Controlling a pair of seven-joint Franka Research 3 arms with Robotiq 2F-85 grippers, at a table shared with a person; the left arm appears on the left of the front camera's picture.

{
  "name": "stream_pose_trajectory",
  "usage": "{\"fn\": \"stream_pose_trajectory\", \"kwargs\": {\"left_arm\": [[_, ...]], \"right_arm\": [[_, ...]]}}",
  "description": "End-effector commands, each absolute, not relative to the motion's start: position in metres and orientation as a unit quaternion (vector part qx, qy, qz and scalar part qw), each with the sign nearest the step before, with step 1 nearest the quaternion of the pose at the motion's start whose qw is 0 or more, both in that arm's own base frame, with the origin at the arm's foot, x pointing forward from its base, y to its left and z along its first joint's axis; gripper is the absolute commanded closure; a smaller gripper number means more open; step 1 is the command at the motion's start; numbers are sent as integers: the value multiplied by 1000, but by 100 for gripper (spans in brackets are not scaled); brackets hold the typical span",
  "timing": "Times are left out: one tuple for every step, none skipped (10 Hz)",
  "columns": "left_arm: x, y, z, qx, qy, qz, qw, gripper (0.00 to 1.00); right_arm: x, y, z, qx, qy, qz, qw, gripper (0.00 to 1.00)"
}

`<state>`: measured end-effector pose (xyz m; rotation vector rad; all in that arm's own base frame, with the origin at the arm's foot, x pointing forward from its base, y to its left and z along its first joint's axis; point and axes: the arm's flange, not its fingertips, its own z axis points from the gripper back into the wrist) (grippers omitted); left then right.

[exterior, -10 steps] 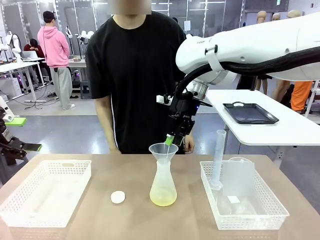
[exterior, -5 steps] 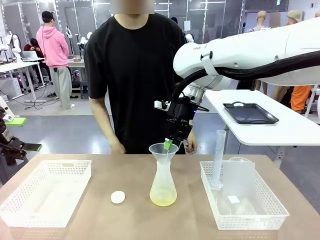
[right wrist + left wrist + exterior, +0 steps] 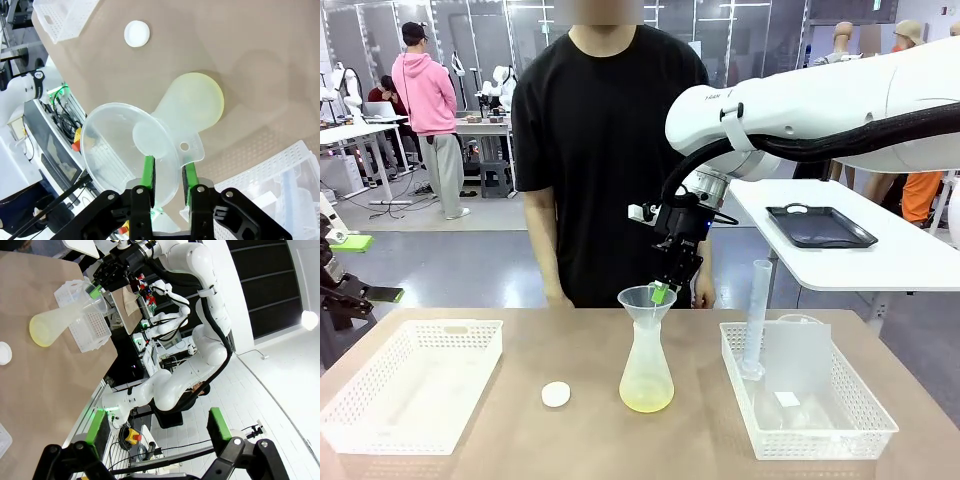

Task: Prepare the solutions needed for the experiment.
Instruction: Once the solution is in the Big flask , pick up the Plastic Funnel and place it back into the right Organizing basket.

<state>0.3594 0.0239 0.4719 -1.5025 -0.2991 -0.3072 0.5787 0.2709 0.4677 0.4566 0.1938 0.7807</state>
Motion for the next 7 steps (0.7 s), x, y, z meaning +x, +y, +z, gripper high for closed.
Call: {"fn": "stream_pose_trajectory", "kwargs": {"left_arm": [[359, 24, 474, -679, -133, -143, 708, 0], [359, 24, 474, -679, -133, -143, 708, 0], [359, 24, 474, -679, -133, -143, 708, 0], [359, 24, 474, -679, -133, -143, 708, 0], [359, 24, 474, -679, -133, -143, 708, 0], [359, 24, 474, -679, -133, -143, 708, 0], [359, 24, 474, -679, -133, -143, 708, 0]], "right_arm": [[581, 275, 469, 211, 103, 363, 902, 83], [580, 276, 469, 211, 105, 361, 902, 87], [580, 277, 468, 211, 106, 360, 902, 95], [580, 277, 468, 212, 106, 360, 902, 100], [580, 277, 469, 212, 106, 360, 903, 100], [579, 276, 471, 214, 105, 359, 903, 100], [577, 276, 473, 211, 99, 358, 904, 100]]}}
